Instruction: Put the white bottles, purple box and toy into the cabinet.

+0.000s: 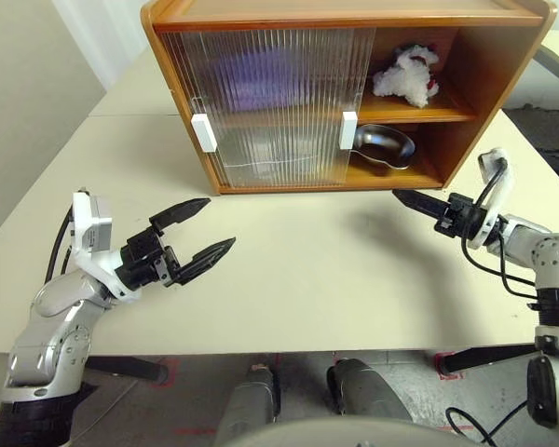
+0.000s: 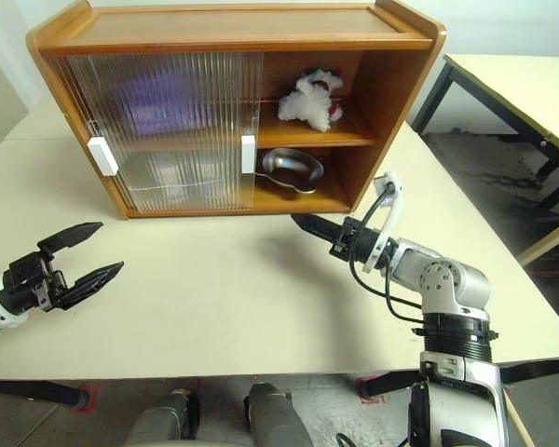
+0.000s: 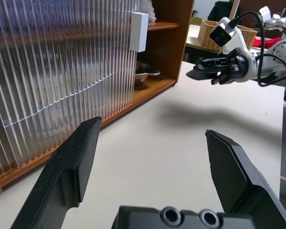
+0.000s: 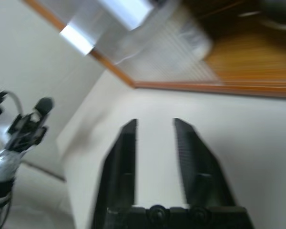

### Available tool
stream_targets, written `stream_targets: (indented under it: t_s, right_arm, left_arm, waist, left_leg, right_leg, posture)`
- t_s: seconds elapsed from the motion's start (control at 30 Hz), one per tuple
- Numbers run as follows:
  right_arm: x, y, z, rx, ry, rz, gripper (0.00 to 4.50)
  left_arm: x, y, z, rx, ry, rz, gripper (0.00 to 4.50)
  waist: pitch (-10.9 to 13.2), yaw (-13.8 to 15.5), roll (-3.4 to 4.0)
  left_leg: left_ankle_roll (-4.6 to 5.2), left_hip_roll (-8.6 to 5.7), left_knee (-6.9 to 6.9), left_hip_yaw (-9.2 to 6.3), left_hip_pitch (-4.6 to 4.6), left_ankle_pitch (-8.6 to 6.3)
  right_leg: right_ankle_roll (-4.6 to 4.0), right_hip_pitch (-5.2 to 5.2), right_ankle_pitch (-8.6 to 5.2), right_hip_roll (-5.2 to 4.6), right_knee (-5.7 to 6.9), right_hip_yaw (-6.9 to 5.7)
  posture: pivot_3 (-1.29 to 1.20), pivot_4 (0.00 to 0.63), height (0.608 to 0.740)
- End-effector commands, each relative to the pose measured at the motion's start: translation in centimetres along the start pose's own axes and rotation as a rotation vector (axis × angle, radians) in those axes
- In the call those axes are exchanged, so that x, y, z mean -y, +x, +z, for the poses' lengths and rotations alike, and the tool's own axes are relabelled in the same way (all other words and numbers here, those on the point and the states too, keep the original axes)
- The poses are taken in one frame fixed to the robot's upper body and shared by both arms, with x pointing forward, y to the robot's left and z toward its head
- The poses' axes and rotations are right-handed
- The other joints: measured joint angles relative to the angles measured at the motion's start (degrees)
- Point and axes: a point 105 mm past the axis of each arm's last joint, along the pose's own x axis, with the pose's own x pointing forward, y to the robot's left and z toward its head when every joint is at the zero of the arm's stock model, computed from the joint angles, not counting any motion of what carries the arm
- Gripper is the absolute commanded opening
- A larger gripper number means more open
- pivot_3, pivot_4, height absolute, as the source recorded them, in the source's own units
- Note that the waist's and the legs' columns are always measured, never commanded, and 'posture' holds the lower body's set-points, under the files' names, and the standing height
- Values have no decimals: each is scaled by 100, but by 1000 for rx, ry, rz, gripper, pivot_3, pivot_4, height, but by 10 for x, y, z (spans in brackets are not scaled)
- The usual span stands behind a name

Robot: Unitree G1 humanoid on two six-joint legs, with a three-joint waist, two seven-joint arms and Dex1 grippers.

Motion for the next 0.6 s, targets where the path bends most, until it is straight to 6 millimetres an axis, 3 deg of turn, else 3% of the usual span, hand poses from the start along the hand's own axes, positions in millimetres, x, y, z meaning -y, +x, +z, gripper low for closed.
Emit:
stream_targets:
  t_s: [0.03,0.37,0.6]
  right_arm:
    - [-16,28,15,43,-53,50,88]
    - [-38,89,23,169,-70,87,36]
    - [-56,106,20,223,-76,129,36]
  left_arm:
    - [-1,1,0,-17,8,-12,4500]
    - [-3,-2,2,-19,21,2,4500]
    - [-3,-2,3,-19,24,2,4500]
  waist:
    - [0,-32,3]
    - [-1,2,3]
    - [-3,0,0]
  left_leg:
    - [2,0,0,0,1,1]
    - [21,10,-2,-5,0,-4]
    - [25,27,-1,-4,1,-7]
  right_leg:
    - [-7,-1,5,0,1,1]
    - [-23,-4,0,2,2,-15]
    - [-23,-4,1,19,3,-20]
  posture:
    - [-152,98,740]
    - [-135,87,740]
    - [-138,79,740]
